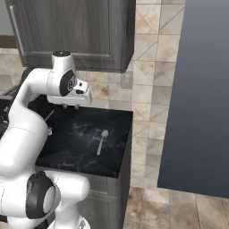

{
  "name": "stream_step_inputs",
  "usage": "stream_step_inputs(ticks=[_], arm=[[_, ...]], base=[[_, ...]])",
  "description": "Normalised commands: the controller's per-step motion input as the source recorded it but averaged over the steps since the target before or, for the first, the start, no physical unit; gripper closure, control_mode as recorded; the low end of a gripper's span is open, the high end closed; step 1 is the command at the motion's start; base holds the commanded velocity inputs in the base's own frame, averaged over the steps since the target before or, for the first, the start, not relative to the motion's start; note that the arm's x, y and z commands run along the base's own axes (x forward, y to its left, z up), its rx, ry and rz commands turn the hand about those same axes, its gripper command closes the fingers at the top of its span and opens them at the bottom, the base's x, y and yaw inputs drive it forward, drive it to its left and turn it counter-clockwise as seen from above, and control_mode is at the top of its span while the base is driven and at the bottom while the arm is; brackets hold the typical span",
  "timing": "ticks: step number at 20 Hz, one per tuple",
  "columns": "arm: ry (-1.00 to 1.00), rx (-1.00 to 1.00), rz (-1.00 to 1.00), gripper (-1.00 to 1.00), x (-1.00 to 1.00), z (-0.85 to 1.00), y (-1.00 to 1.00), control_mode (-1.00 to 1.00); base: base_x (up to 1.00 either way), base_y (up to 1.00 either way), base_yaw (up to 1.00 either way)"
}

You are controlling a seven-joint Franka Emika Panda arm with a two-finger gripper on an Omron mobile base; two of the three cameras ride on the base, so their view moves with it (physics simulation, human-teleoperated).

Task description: Take the fork and place it on the left side of the plate. Then take the spoon and place it on the right side of the plate. Make sure they're directly next to the plate.

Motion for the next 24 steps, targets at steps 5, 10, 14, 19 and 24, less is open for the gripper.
stream_step_inputs(ticks=[5, 10, 14, 19, 24], arm=[[-0.03, 0.0, 0.0, -1.0, -0.19, -0.01, 0.09, -1.0], [-0.03, 0.0, 0.0, -1.0, -0.26, -0.1, 0.33, -1.0], [0.0, 0.02, 0.0, -1.0, -0.16, -0.16, 0.48, -1.0], [-0.02, 0.07, -0.01, -1.0, -0.09, -0.12, 0.49, -1.0], [0.0, 0.11, -0.01, -1.0, -0.07, -0.22, 0.39, -1.0]], base=[[0.0, 0.0, 0.0], [0.0, 0.0, 0.0], [0.0, 0.0, 0.0], [0.0, 0.0, 0.0], [0.0, 0.0, 0.0]])
